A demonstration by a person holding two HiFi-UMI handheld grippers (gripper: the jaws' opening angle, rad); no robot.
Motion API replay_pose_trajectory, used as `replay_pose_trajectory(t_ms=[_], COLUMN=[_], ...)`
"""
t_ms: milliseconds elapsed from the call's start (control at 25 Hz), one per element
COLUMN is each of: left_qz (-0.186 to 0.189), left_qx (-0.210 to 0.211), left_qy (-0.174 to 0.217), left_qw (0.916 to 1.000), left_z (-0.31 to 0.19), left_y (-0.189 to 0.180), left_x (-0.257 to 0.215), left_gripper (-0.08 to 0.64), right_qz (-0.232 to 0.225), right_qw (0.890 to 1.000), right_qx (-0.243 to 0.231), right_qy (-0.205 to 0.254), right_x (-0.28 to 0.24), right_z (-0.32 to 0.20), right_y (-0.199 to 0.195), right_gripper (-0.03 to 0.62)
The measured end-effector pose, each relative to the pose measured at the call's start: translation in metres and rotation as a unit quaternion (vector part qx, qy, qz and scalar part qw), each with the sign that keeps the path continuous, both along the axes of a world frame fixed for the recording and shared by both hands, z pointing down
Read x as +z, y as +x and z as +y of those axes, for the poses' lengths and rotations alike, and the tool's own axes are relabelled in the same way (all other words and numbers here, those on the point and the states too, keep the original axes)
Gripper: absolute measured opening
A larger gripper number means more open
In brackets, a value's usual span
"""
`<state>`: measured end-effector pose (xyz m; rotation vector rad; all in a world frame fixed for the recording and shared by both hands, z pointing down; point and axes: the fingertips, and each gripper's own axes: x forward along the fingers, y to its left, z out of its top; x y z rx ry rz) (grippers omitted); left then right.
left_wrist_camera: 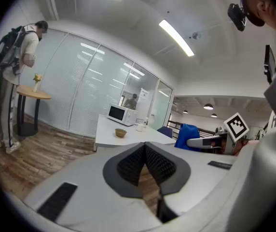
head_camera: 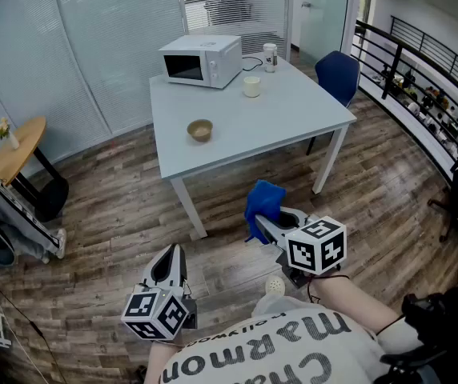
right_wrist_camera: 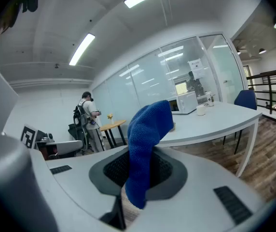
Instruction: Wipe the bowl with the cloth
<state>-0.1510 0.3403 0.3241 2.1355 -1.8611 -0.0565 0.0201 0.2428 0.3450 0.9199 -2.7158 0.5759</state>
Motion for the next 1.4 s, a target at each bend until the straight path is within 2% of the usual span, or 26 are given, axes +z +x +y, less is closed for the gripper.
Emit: replay_pose_trajectory(t_ms=[400, 640, 920, 1400], left_qz=[0.012, 0.031, 0.031, 0.047], left_qx=[-0.005, -0.008, -0.012, -0.039], left_qy=[-0.007, -0.021, -0.030, -0.029], left_qw=[0.9999, 0.9992, 0.9990, 0.9977], left_z=[0.001, -0.015, -0.068, -0.200], left_y=[-0.001, -0.003, -0.017, -0.044], left_x=[0.010, 0.023, 0.029, 0.027], left_gripper=[-0.009, -0.009, -0.009, -0.009], right_qz=[0.005, -0.025, -0.022, -0.007], right_qw=[1.000, 0.999, 0.999, 0.998], right_qx=[-0.005, 0.001, -0.002, -0.039], right_qy=[-0.010, -0.037, -0.042, -0.040], right_x=[0.012, 0.020, 0.026, 0.025], right_z=[0.001, -0.018, -0.080, -0.221], right_y=[-0.001, -0.002, -0.023, -0.062], right_gripper=[0.064, 0.064, 0.064, 0.064])
